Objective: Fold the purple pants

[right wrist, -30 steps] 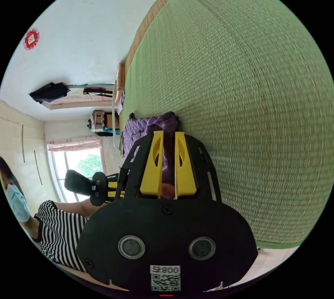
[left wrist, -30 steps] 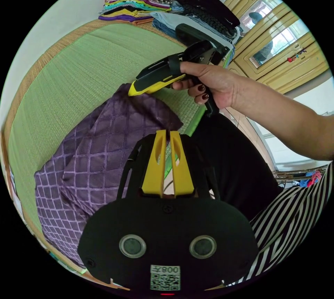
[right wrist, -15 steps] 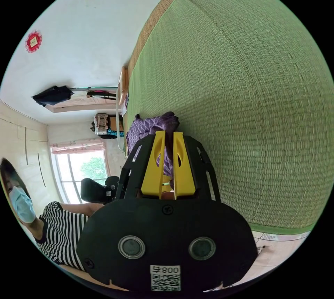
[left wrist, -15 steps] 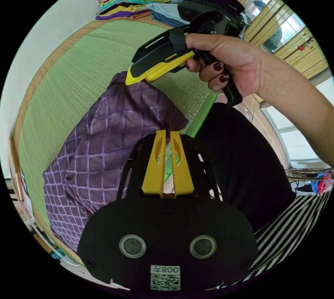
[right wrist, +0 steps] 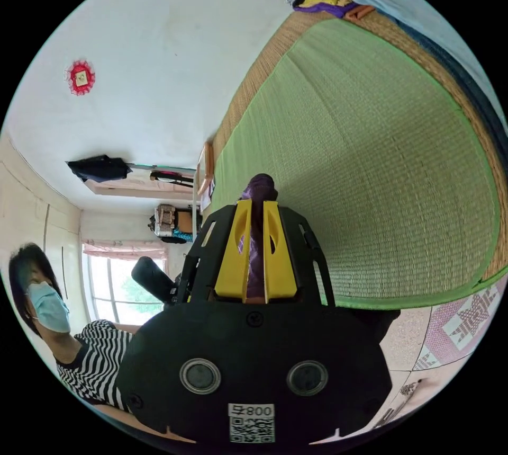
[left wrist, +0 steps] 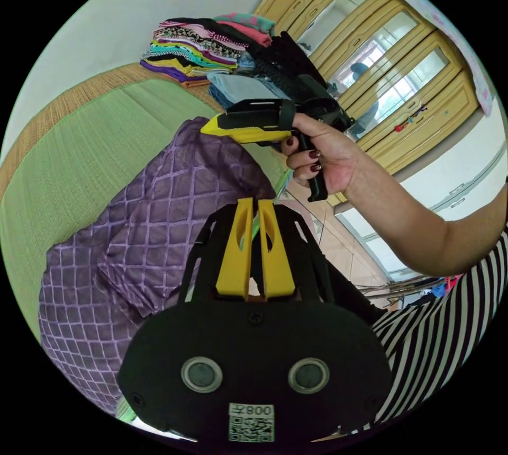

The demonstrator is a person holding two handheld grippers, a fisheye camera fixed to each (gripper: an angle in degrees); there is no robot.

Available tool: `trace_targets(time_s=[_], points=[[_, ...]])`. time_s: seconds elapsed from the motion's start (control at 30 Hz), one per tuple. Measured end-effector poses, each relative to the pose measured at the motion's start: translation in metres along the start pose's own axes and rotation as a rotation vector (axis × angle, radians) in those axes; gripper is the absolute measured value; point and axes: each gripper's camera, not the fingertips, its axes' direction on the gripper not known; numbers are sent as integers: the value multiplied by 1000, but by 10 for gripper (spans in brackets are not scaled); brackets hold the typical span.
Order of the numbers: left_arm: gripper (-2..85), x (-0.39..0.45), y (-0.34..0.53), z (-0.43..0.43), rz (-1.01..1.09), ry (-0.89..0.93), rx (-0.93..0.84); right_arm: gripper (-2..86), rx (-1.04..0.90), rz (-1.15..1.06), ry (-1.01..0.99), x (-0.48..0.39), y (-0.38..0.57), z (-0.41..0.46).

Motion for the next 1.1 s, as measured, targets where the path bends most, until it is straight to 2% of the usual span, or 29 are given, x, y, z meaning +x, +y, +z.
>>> trace_targets(time_s=[0.43, 0.77, 1.1], points=[[15, -133, 181, -122, -189, 191, 363, 25, -11, -127, 61, -241, -16, 12], [14, -245, 374, -206, -443, 160, 615, 27, -194, -256, 114, -448, -29, 117], [14, -326, 522, -250, -639, 101, 708, 28, -393, -358, 212, -621, -34, 228]])
